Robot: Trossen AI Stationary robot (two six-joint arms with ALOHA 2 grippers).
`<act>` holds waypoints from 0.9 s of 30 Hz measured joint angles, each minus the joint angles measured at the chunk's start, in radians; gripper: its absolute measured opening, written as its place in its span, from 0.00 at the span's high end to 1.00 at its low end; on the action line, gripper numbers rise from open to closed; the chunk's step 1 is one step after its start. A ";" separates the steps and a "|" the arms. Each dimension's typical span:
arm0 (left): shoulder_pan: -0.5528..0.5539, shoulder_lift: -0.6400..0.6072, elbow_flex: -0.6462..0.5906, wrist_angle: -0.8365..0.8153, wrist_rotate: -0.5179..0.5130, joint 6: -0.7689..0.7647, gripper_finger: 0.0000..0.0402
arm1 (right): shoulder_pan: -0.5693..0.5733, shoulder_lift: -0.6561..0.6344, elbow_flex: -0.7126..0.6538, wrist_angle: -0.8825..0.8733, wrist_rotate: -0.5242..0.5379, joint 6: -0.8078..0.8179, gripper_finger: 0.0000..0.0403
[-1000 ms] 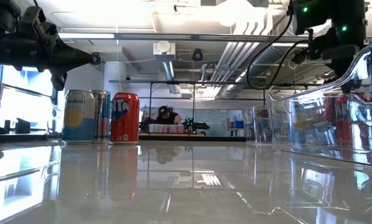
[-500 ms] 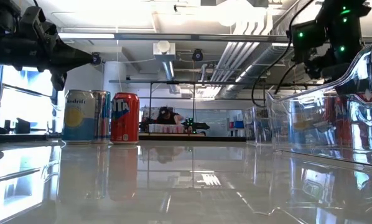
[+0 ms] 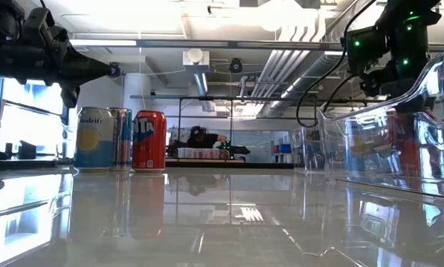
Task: Sort soda cans
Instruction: Put the top right orange soda can into the bottom right transparent bin
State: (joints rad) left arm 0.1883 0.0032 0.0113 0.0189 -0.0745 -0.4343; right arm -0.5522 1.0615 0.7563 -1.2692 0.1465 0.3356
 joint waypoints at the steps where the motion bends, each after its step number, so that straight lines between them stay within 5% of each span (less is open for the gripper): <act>1: 0.000 0.000 0.000 0.000 0.000 0.000 1.00 | 0.000 0.000 0.000 -0.004 -0.002 -0.001 0.21; 17: 0.000 0.000 0.000 0.000 0.000 0.000 1.00 | 0.083 -0.055 0.008 -0.162 -0.047 0.057 0.27; 27: 0.000 0.000 0.000 0.000 0.000 -0.001 1.00 | 0.222 -0.074 0.241 -0.238 -0.049 0.133 0.27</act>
State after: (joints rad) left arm 0.1883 0.0034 0.0113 0.0187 -0.0742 -0.4349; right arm -0.3306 0.9874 0.9971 -1.5069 0.0978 0.4691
